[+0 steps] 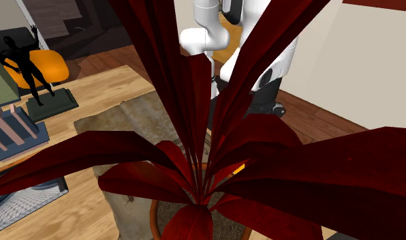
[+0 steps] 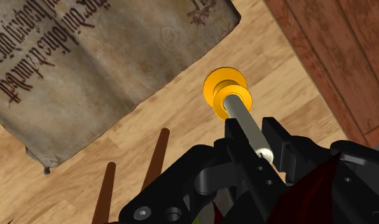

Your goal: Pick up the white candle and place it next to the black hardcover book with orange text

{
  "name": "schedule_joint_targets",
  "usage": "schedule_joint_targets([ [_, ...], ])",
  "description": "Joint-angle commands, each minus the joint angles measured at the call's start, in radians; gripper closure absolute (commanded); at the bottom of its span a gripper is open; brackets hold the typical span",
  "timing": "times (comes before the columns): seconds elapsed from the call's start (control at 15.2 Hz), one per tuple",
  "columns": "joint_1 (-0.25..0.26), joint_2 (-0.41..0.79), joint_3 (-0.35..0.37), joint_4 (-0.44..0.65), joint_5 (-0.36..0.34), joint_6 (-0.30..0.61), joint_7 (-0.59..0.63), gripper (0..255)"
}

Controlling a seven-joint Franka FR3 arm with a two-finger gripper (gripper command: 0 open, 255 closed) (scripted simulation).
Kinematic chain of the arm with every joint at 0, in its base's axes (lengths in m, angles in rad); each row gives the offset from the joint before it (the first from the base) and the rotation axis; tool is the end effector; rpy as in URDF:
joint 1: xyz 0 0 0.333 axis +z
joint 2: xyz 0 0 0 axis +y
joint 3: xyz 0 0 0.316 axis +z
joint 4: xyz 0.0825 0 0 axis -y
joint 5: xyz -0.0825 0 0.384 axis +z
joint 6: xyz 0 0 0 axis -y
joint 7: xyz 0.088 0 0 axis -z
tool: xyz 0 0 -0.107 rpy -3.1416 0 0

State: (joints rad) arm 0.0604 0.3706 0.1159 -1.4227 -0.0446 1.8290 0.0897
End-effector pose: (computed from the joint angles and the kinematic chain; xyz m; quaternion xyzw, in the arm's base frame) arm 0.6677 0.1032 0.4909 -0.9988 -0.0443 -0.0190 0.0017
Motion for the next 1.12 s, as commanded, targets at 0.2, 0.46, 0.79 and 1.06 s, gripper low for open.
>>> schedule_joint_targets([
  [0.2,0.002,0.002,0.001,0.072,0.0,-0.07,0.0,255],
  [0.46,0.005,0.01,0.001,0.137,-0.001,-0.128,0.0,255],
  [0.79,0.008,0.028,0.001,0.233,-0.003,-0.205,-0.001,255],
  [1.06,0.013,0.052,0.002,0.324,-0.005,-0.273,-0.001,255],
])
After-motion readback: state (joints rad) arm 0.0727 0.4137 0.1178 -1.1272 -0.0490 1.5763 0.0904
